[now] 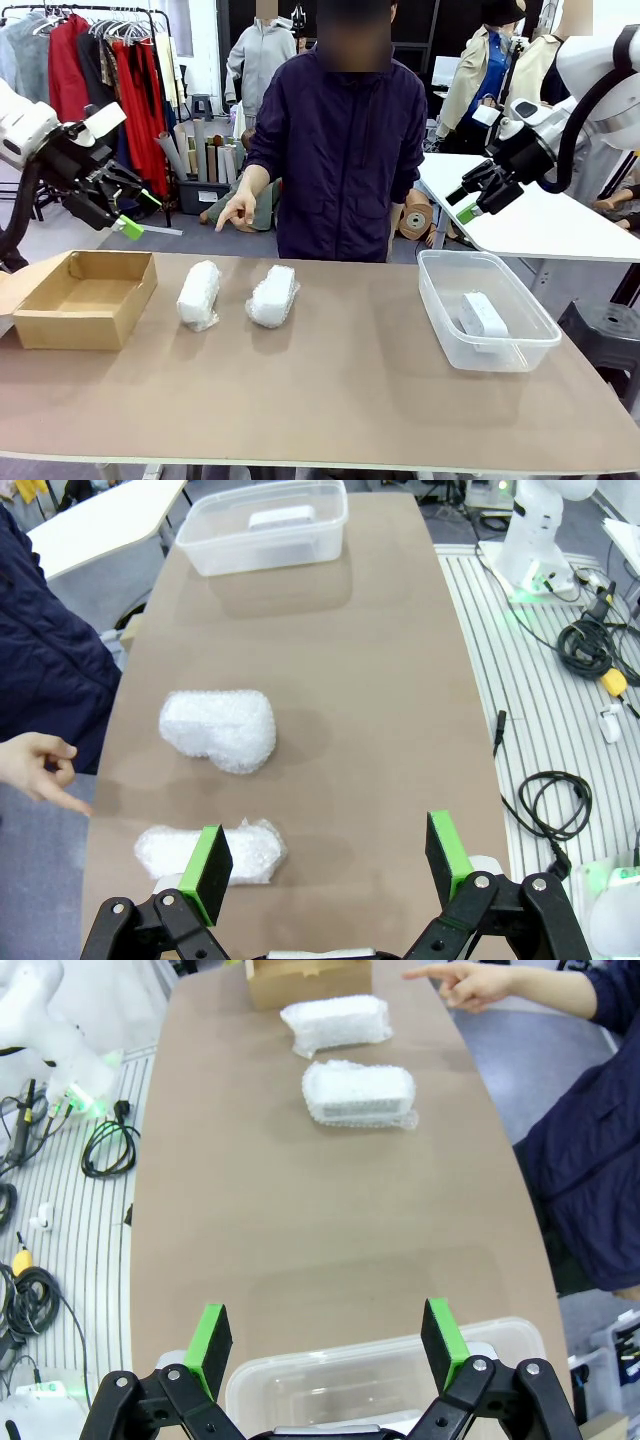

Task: Separate and place wrapped and unwrapped clocks.
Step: Pick up the Digital clock indicated by the person.

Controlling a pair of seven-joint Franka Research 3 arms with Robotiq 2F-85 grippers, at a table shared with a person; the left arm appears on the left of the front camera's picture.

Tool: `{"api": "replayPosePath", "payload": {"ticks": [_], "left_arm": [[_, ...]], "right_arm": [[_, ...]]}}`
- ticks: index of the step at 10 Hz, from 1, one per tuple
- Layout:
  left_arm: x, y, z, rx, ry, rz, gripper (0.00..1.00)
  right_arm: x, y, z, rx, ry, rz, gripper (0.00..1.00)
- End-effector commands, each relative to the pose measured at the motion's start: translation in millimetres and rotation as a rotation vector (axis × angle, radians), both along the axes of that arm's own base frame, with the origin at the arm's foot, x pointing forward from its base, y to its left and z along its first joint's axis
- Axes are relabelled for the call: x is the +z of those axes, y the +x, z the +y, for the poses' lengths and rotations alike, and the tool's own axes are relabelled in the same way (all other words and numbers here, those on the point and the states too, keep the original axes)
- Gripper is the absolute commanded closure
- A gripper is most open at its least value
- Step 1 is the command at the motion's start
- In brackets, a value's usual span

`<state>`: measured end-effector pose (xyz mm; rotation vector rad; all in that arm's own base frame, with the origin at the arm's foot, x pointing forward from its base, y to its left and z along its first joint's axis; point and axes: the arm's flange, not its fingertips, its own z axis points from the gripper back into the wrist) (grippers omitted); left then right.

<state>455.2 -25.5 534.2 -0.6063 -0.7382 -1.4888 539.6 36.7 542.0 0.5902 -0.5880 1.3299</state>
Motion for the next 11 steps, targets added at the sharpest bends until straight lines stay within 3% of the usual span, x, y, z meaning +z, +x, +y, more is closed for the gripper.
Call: {"api": "replayPosePath", "payload": {"ticks": [1,11], "left_arm": [[1.5,-0.7,0.1,-0.006,-0.016,-0.003,0.0],[0.0,0.0,0.0,0.0,0.0,0.0,0.0]], "right_arm": [[4.1,2.2,2.2,-0.011,0.0,0.002,0.0],[4.1,2.2,2.2,-0.011,0.0,0.002,0.0]]}}
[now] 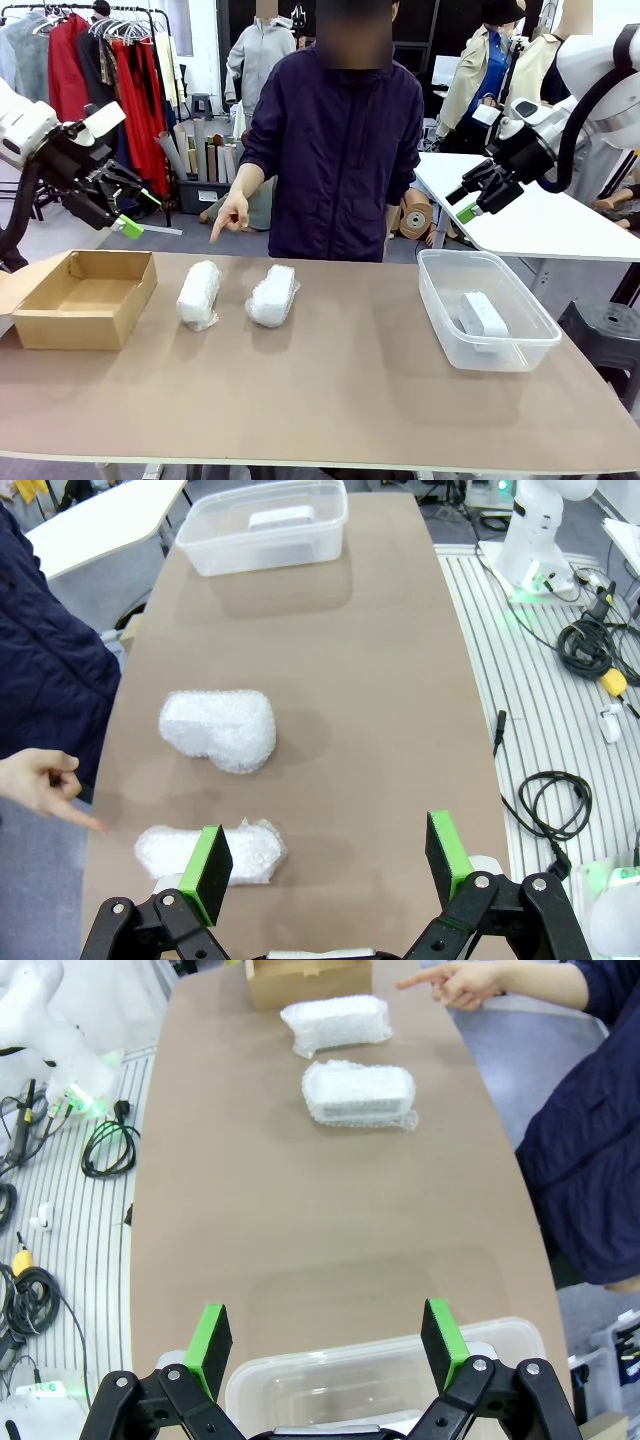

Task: Separate and place wrapped and unwrapped clocks.
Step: Pick up the Digital clock indicated by the person.

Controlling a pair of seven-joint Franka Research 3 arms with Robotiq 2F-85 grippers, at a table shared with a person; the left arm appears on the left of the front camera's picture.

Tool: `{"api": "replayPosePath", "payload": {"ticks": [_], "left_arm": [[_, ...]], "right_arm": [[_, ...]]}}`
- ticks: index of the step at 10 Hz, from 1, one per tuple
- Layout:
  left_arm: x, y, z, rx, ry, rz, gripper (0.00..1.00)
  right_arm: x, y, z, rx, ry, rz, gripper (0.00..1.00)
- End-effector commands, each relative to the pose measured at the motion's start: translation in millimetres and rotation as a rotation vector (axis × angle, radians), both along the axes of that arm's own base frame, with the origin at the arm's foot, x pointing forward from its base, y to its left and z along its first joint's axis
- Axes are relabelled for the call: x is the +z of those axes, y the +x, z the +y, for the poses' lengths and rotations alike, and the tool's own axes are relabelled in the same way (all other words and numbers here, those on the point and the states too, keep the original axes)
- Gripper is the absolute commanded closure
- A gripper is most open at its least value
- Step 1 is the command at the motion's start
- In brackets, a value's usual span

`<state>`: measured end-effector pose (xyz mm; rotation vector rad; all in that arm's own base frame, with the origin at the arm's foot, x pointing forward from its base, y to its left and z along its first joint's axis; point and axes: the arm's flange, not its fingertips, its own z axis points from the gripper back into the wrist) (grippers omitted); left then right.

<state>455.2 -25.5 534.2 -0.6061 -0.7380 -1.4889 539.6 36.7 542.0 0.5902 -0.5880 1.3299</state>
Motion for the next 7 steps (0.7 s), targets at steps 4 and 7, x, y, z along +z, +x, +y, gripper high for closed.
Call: {"api": "replayPosePath", "payload": {"ticks": [4,7], "left_arm": [[29.6,-10.4,-26.2,0.345,0.2,0.103,0.0],[52.6,-19.0,-40.7,0.589,0.339,0.171,0.0]], "right_arm": [[4.1,2.2,2.2,-0.011,0.0,0.002,0.0],[4.1,2.2,2.2,-0.011,0.0,0.002,0.0]]}}
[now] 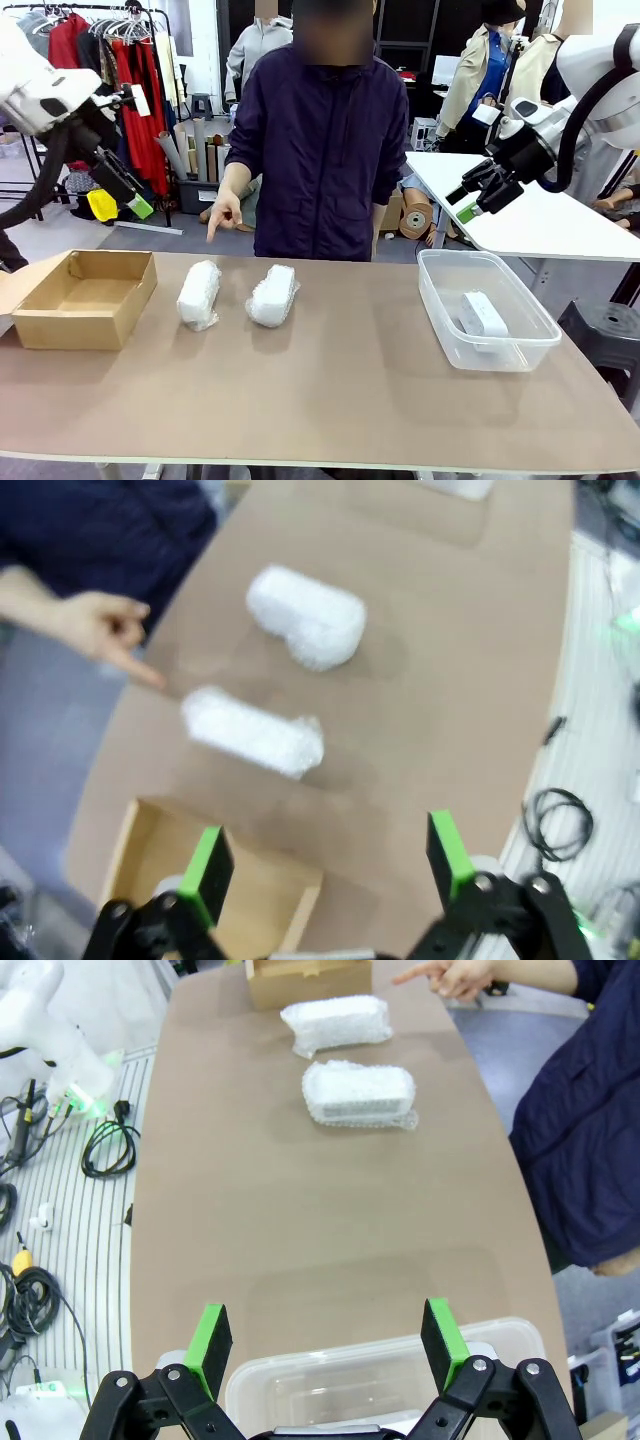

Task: Separate and place wrapped and unwrapped clocks.
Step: Pick up the Digital clock indicated by the person.

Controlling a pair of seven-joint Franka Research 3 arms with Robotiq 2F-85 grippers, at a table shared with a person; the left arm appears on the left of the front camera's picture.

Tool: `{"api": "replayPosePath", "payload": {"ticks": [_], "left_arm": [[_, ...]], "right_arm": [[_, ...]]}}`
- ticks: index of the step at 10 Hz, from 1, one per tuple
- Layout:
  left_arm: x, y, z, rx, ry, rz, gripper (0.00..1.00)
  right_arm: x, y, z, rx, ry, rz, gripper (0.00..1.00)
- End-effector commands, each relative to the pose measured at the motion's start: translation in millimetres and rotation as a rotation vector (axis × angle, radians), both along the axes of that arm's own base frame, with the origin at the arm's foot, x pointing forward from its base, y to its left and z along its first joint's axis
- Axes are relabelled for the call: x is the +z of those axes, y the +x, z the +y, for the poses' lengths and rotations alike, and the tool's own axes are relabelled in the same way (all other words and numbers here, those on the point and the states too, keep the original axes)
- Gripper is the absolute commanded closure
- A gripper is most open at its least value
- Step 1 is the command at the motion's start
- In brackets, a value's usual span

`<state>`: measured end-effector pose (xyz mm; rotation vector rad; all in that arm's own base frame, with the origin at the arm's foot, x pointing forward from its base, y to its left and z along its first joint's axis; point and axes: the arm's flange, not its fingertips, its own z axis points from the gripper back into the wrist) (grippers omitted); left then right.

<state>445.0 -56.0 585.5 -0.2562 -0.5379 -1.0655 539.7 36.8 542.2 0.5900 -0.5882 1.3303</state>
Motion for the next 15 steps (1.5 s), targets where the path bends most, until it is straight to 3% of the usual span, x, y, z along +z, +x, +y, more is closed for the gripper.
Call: {"api": "replayPosePath", "payload": {"ticks": [1,4,6,9,10,11,15], "left_arm": [[2.1,-7.1,-17.2,0.228,0.136,0.1,0.0],[-14.5,9.0,-46.6,0.506,0.2,0.147,0.0],[-31.7,19.8,-66.5,0.58,0.231,0.162,0.0],[-42.3,31.3,-79.0,0.569,0.183,0.107,0.0],[-33.4,25.1,-72.9,0.367,0.078,0.052,0.0],[-47.7,28.5,-82.3,0.575,0.202,0.139,0.0],[-46.7,29.8,-82.9,0.542,0.182,0.126,0.0]], "right_arm": [[3.9,2.2,2.1,-0.011,0.0,0.002,0.0],[3.9,2.2,2.1,-0.011,0.0,0.002,0.0],[3.9,2.2,2.1,-0.011,0.0,0.002,0.0],[3.9,2.2,2.1,-0.011,0.0,0.002,0.0],[3.9,2.2,2.1,-0.011,0.0,0.002,0.0],[3.9,2.2,2.1,-0.011,0.0,0.002,0.0],[3.9,2.2,2.1,-0.011,0.0,0.002,0.0]]}}
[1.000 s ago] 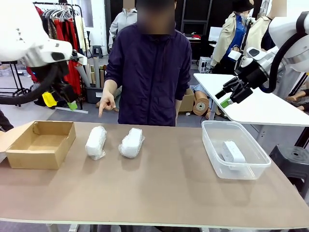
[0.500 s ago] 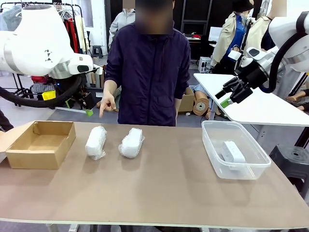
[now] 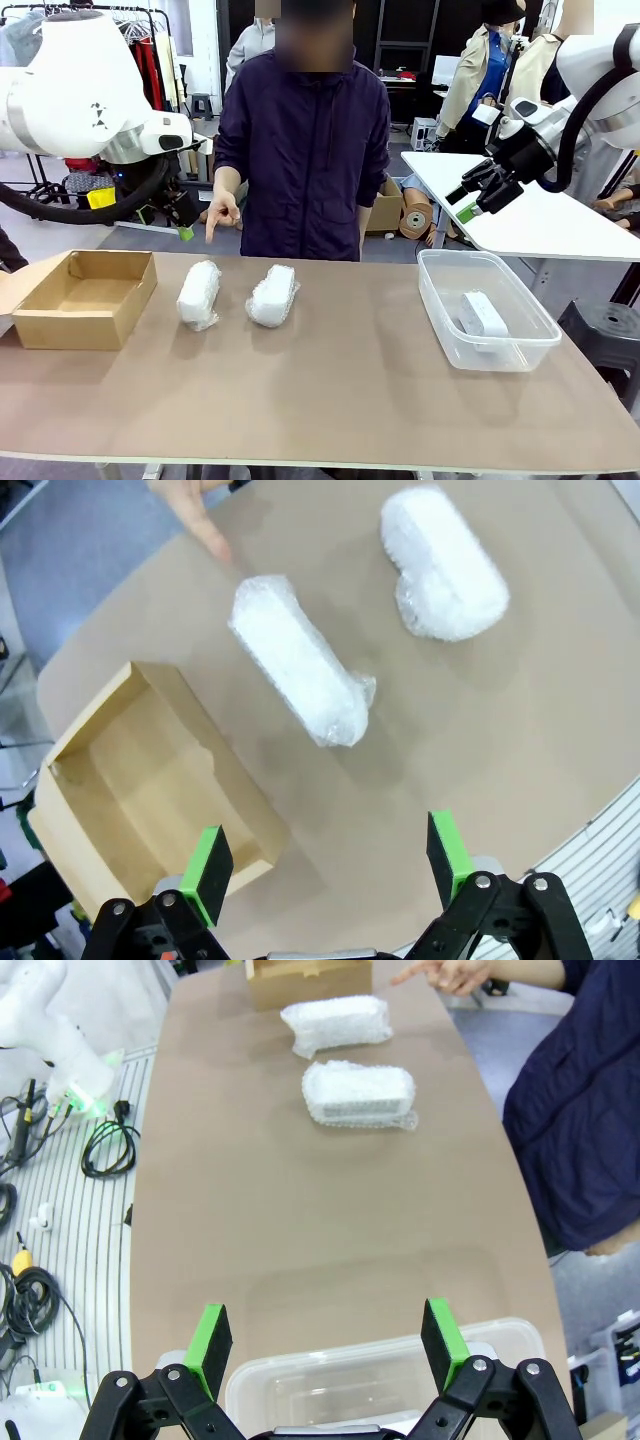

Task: Separate and place wrapped and unwrapped clocks.
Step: Pick up the Digital clock indicated by the person.

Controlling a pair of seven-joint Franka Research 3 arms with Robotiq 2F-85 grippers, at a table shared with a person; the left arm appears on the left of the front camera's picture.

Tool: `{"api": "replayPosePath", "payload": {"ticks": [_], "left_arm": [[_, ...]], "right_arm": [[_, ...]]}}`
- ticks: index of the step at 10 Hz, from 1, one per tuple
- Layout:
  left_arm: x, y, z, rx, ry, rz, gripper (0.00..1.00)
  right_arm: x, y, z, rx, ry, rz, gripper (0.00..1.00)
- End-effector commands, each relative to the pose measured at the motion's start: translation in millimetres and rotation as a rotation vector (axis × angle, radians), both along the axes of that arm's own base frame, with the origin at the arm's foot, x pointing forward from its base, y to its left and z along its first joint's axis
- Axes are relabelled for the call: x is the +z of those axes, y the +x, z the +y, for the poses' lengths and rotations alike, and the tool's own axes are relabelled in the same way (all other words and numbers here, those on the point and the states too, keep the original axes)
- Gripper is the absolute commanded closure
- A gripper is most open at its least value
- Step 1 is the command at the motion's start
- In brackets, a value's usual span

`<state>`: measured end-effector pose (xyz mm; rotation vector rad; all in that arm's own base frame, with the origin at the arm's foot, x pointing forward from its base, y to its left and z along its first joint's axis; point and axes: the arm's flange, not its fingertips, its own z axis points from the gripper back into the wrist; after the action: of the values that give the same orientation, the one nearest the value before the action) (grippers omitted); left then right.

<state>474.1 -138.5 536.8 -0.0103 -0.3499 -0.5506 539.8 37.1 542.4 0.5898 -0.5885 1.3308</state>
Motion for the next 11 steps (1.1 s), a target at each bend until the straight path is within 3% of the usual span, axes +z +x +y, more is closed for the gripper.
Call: {"api": "replayPosePath", "payload": {"ticks": [1,4,6,11], "left_arm": [[-4.3,8.6,-10.0,0.194,0.043,0.036,0.0],[-33.7,33.5,-26.9,0.432,0.053,0.104,0.0],[-60.5,52.8,-45.5,0.467,0.005,0.132,0.0],[-119.2,102.7,-68.0,0.58,0.05,0.064,0.0]], "right_arm": [[3.7,2.0,1.9,-0.012,0.0,0.002,0.0],[3.7,2.0,1.9,-0.012,0.0,0.002,0.0],[3.7,2.0,1.9,-0.012,0.0,0.002,0.0],[3.7,2.0,1.9,-0.012,0.0,0.002,0.0]]}}
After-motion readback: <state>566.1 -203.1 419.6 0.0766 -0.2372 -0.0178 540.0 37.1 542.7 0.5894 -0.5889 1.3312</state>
